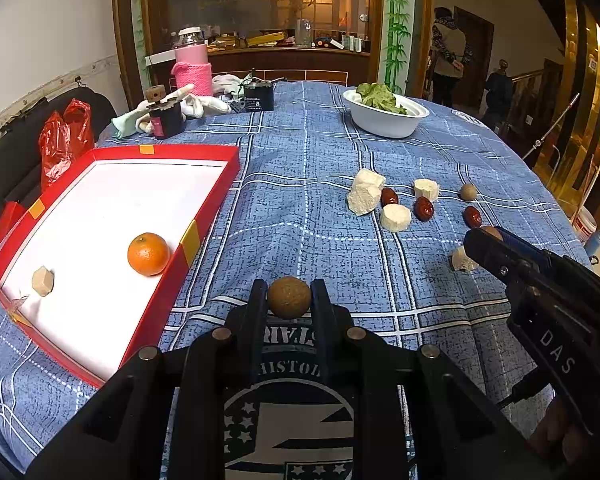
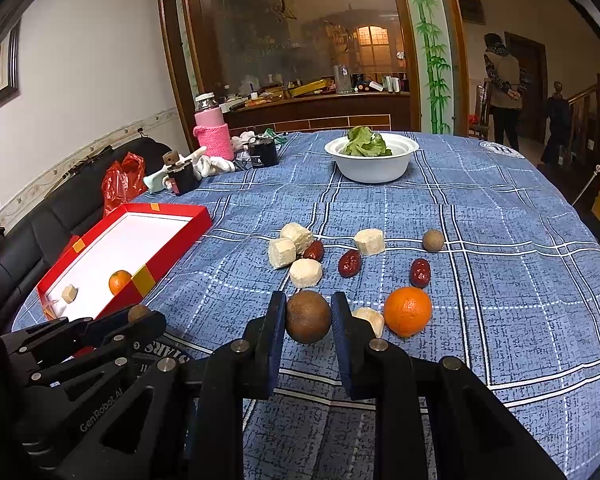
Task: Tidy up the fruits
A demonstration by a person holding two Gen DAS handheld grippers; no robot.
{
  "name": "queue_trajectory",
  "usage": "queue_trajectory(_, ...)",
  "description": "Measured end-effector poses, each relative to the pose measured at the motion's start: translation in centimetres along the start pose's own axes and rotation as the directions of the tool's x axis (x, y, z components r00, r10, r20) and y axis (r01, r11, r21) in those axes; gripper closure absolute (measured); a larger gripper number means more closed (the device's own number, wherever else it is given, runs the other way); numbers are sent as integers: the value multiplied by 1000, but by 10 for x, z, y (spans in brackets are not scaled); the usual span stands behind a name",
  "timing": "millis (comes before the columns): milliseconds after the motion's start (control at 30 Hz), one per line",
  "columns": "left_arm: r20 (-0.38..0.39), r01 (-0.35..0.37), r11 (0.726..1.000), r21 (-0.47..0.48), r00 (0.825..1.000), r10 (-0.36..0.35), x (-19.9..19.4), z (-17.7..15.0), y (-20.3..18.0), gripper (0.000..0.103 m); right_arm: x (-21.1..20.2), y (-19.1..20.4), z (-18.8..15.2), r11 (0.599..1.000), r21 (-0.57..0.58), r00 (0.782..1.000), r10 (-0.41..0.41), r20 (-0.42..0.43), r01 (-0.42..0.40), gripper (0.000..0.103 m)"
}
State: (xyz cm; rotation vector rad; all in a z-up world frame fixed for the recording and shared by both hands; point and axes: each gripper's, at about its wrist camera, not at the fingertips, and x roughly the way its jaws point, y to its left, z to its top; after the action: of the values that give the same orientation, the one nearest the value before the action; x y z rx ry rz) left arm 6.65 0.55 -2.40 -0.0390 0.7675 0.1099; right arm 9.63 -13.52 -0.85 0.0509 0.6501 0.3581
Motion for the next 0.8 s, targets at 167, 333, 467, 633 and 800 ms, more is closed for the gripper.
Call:
queue_trajectory(167, 2, -5, 1000, 3, 1000, 5, 0, 0, 0, 84, 1, 0, 0, 1000, 3, 1000, -4, -4, 4, 79)
queue_trajectory(333, 7, -13, 1000, 4, 1000, 13, -1, 0, 0, 84, 1, -1, -1, 1000, 3, 1000, -8, -7, 8, 79)
queue_trajectory(467, 11, -16, 1000, 5, 1000, 16, -3, 0, 0, 84, 1, -1, -1, 1000, 2, 1000, -13, -7, 13, 79)
queue_trajectory(633, 10, -17, 1000, 6, 1000, 17, -3, 0, 0, 84, 1, -1, -1, 1000, 2, 1000, -14, -7, 14, 79)
queue_trajectory(800, 10, -19, 1000, 0, 1000, 19, -3, 0, 1, 84, 1, -1, -1, 1000, 1, 1000, -15, -8, 15, 79)
